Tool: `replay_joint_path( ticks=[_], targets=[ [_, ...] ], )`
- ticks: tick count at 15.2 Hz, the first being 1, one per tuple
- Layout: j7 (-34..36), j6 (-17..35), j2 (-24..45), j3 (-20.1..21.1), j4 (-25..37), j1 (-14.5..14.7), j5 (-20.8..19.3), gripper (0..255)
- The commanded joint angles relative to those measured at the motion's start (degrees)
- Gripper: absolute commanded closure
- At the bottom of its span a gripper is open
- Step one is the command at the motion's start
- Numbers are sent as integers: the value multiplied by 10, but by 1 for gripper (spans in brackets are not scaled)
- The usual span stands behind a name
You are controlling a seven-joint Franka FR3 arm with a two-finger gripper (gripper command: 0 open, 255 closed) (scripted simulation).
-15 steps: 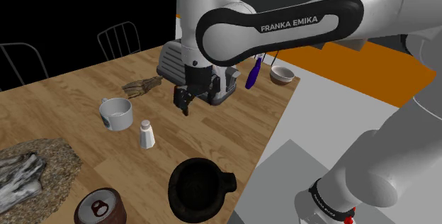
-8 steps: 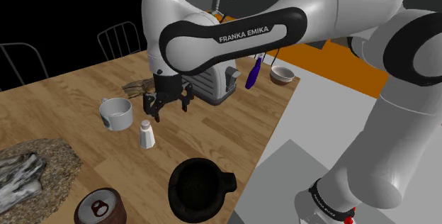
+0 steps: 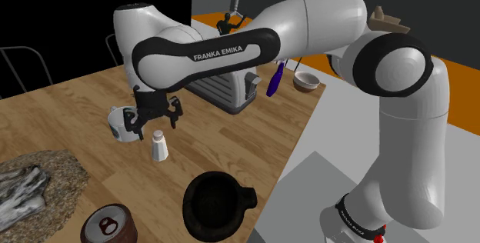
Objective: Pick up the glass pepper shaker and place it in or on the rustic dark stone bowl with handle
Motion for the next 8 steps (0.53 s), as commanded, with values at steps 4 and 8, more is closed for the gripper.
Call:
replay_joint_path(
  ticks=[4, 8],
  targets=[
    [6, 29, 16, -4, -13, 3, -7, 0],
    [7, 39, 19, -5, -21, 3, -9, 0]
  ],
)
